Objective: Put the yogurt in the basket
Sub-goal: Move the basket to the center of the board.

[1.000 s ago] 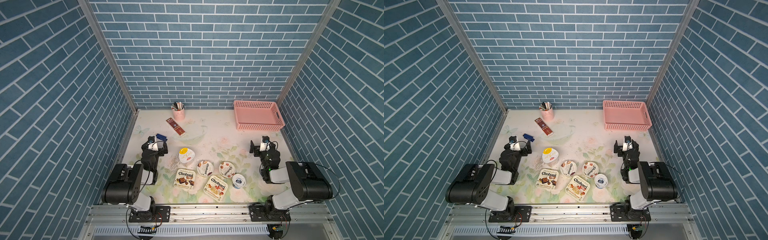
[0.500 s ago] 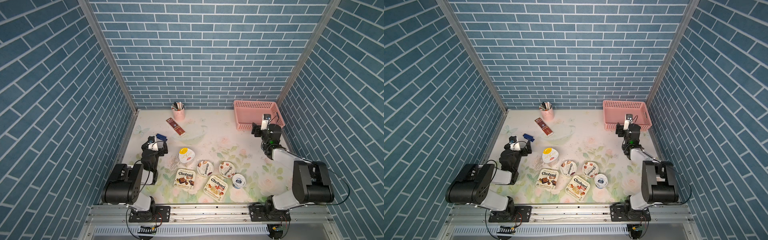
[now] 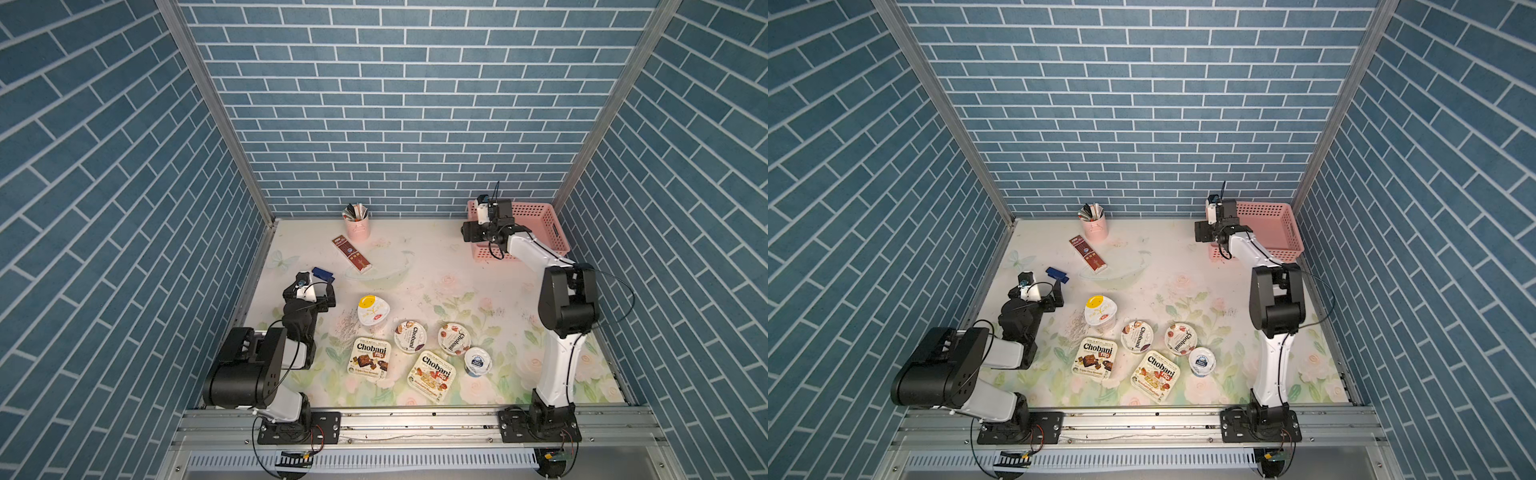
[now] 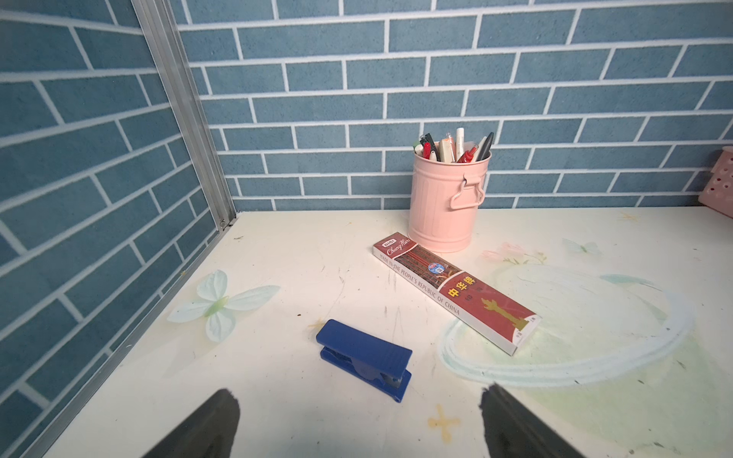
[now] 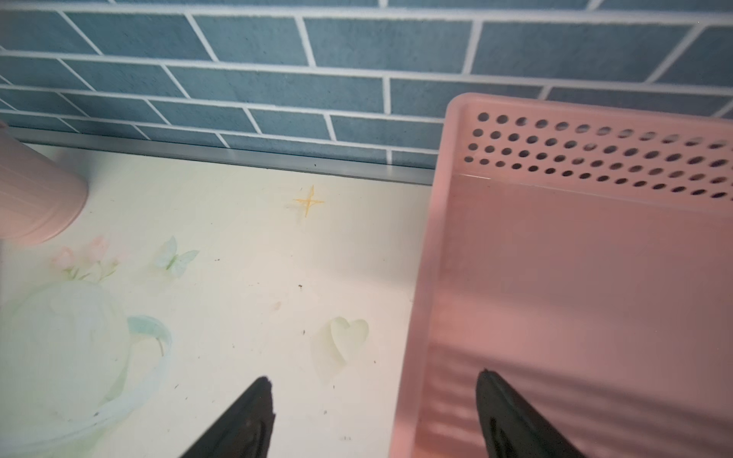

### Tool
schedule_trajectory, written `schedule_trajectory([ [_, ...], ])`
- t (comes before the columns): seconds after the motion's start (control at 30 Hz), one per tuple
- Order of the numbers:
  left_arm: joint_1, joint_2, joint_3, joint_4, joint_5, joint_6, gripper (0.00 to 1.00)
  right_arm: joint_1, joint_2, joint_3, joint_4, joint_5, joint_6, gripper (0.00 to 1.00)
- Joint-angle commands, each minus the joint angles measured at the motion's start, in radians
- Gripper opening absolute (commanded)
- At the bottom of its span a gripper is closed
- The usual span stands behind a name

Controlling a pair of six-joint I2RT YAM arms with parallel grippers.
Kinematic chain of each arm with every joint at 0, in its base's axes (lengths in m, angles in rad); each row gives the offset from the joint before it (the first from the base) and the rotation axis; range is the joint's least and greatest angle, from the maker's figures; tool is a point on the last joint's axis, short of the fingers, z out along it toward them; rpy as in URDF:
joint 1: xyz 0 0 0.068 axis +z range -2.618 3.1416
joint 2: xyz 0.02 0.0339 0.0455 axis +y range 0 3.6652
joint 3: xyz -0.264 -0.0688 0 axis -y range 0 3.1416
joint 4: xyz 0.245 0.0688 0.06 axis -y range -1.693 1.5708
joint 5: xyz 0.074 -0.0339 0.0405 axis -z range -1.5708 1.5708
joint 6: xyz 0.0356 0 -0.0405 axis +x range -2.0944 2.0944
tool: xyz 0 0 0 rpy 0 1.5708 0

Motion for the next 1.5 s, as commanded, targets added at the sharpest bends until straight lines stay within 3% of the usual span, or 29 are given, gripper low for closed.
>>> schedule_trajectory([
  [0.0,0.005,-0.005,0.022,-0.008,-0.023,-0.018,1.0,-0.01,0.128,0.151,-0.16,0.078,0.006,0.82],
  [0.17,0.005,-0.004,0.023,-0.012,-0.023,-0.016,1.0,-0.011,0.262,0.33,-0.233,0.137,0.009,0.82],
  [0.37,0.005,-0.008,0.022,-0.009,-0.023,-0.018,1.0,-0.011,0.332,0.395,-0.276,0.134,0.016,0.78],
  [0.43,0.005,-0.033,0.06,-0.093,-0.027,-0.017,1.0,-0.01,0.328,0.383,-0.276,0.129,0.015,0.7],
  [0.53,0.003,-0.063,0.319,-0.577,-0.012,-0.001,1.0,-0.007,0.31,0.349,-0.269,0.123,0.013,0.52],
  [0.6,-0.009,-0.046,0.456,-0.766,-0.021,-0.002,1.0,0.001,0.29,0.325,-0.264,0.122,0.013,0.39],
  [0.67,-0.039,-0.065,0.482,-0.788,-0.037,-0.016,1.0,0.011,0.272,0.303,-0.262,0.13,0.012,0.28],
  [0.93,-0.24,-0.187,0.552,-0.918,-0.189,-0.035,1.0,0.094,0.188,0.238,-0.289,0.167,0.033,0.0],
  [1.13,-0.348,-0.273,0.594,-1.013,-0.243,-0.068,1.0,0.173,0.155,0.248,-0.337,0.142,0.11,0.0],
  [1.47,-0.363,-0.386,0.559,-1.097,-0.273,-0.099,1.0,0.319,0.216,0.3,-0.35,0.073,0.252,0.0],
])
